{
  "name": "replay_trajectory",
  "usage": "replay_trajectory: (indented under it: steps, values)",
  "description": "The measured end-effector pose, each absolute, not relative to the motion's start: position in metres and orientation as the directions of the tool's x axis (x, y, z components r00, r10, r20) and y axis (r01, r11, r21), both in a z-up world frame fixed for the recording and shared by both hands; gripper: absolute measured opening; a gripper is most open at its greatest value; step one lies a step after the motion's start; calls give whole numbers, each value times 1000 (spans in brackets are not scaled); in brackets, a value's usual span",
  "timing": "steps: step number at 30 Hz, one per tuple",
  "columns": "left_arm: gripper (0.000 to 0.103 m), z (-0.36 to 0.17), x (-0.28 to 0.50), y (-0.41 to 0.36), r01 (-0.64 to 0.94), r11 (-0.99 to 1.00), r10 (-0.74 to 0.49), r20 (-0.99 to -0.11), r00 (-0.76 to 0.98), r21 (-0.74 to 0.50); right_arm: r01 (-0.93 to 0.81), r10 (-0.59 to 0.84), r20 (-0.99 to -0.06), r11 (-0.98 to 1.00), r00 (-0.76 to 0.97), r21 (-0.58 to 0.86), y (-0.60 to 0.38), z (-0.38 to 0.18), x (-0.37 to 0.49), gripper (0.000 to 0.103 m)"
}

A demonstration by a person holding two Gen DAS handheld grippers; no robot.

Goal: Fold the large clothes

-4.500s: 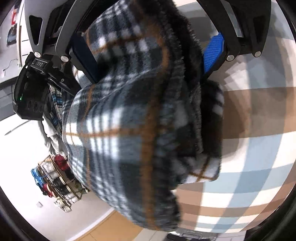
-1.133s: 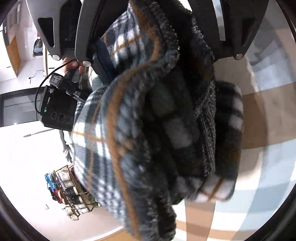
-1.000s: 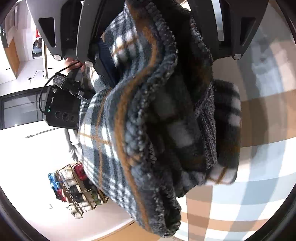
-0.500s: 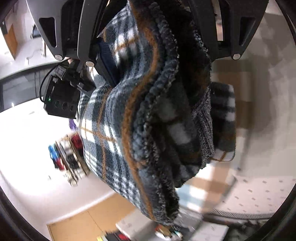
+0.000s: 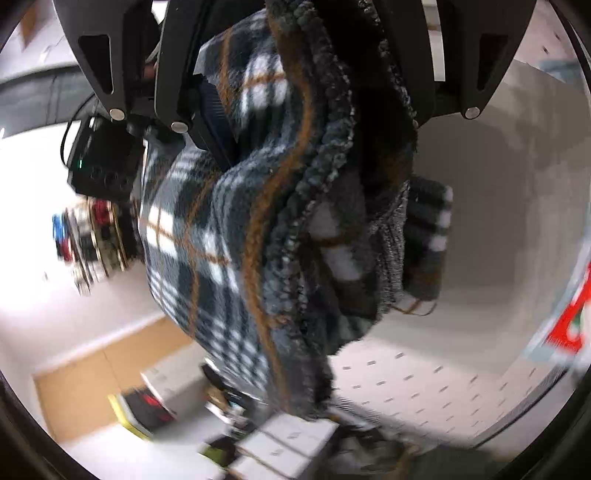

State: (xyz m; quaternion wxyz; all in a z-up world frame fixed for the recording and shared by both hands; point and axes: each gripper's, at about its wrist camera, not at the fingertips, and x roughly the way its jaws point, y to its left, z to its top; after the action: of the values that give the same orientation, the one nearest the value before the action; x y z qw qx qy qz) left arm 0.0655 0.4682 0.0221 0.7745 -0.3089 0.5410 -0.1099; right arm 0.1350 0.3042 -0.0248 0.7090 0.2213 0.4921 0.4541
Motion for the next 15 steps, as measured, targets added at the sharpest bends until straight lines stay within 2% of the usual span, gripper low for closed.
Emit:
replay_trajectory:
  steps: [4,6,9,15]
  values:
    - [58,-38,57,506,-248,735,-508,-754,417,-632,-449,804,-591,555,72,700,352,-60,121,75]
    - [59,-58,49,516,-220,665,-579,-679,452,-714,-533,766,-630,589,127,608,361,-57,106,77]
    - [60,-59,40,522,-207,648,-580,-651,490,-733,-551,748,-657,588,93,592,355,-56,106,77]
    - [60,-7,-2,531,-186,729,-423,-647,634,-659,-588,700,-711,605,70,537,324,-45,111,77]
